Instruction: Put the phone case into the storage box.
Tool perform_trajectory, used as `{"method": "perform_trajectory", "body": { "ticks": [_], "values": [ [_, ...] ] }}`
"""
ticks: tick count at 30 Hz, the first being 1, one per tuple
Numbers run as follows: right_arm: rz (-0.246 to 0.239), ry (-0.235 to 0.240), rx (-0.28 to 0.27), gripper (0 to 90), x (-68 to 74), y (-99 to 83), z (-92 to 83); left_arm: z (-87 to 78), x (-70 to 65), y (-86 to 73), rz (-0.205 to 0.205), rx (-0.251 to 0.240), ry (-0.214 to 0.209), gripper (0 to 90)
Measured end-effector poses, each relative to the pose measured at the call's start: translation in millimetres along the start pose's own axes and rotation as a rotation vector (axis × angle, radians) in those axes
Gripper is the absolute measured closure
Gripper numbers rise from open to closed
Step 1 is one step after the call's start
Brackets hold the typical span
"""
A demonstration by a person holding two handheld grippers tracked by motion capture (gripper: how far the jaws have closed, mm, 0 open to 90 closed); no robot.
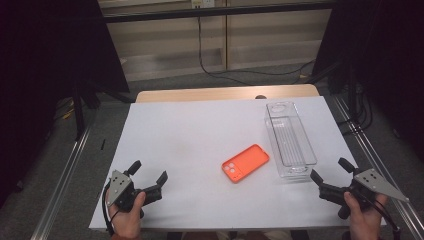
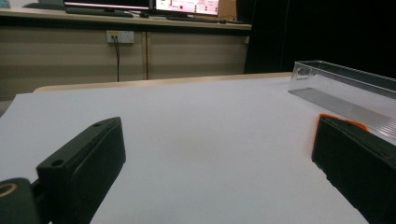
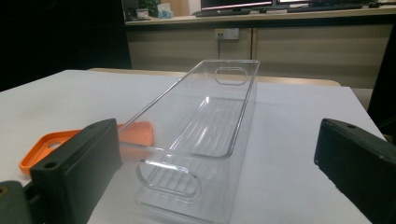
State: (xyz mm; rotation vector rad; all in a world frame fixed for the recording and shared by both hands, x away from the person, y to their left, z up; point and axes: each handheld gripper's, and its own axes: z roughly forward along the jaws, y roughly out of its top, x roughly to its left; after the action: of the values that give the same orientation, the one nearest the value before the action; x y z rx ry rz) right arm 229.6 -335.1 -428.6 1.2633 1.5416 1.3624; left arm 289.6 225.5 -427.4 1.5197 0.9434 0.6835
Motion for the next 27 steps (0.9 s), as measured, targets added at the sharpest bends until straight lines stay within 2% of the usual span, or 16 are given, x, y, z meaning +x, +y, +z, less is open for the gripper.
{"method": "perform_trajectory", "body": {
  "ticks": [7,16,27],
  "values": [
    [-0.004,0.008,0.015,0.0,0.2,-0.7,1.2,-3.2,3.6,0.9,0.005,-0.004,0.006,2.8],
    [0.006,0.007,0.013,0.0,-1.3,-1.4,0.2,-0.7,1.7,1.1,-0.004,-0.002,0.002,3.0],
    [0.001,0.003,0.011,0.0,-1.3,-1.4,-1.3,2.2,-3.7,0.7,0.008,0.009,-0.035,3.0]
  ]
}}
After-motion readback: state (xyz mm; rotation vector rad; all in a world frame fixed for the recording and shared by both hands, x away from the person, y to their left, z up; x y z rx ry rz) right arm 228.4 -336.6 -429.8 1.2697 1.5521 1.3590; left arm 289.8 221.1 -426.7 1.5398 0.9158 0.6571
